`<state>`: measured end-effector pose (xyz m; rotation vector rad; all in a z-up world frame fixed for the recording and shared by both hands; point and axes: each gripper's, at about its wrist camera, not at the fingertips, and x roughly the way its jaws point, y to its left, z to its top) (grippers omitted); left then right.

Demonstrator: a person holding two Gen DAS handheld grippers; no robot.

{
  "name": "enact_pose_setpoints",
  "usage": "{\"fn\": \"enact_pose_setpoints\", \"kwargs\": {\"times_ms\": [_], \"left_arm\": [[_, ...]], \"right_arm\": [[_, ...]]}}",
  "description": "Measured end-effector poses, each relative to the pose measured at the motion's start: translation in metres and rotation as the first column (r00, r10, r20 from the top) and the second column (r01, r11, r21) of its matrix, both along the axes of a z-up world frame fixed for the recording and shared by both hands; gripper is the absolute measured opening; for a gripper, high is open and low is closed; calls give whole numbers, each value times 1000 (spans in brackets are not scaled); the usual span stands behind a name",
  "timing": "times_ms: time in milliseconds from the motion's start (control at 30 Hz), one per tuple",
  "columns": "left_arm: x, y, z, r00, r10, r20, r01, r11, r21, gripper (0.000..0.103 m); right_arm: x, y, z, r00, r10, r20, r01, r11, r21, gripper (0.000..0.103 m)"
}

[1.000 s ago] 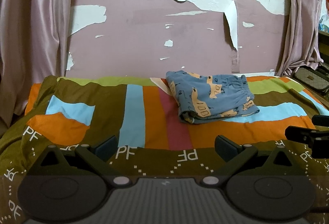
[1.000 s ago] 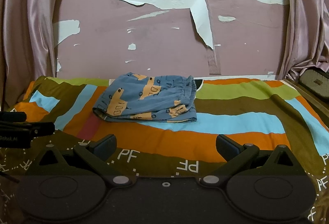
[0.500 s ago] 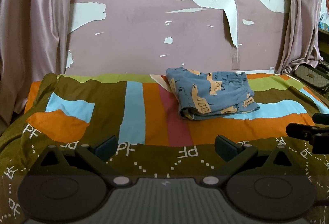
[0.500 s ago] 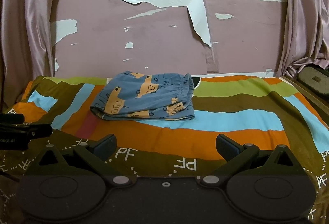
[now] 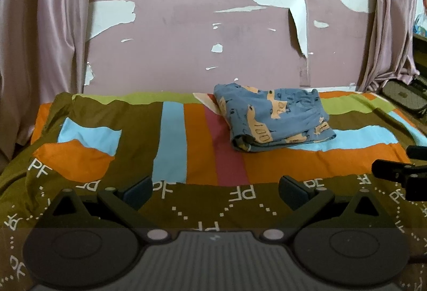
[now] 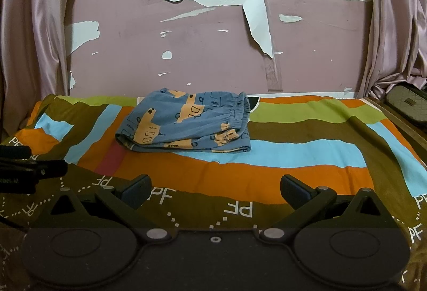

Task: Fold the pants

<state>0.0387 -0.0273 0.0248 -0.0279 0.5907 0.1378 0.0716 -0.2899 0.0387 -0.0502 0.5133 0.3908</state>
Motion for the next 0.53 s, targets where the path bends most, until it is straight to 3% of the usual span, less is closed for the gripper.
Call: {"fn": "enact_pose_setpoints", "kwargs": {"times_ms": [167,533], "left_arm": [[2,-7,2,999,-31,-16,32,998,52,103],[1,-11,6,997,-76,-5,76,997,21,103]], "right_arm": [[-4,1,1,1000,17,14,-17,1000,-7,102],[-6,0,1,1000,22,15,-22,1000,-10,102]]}}
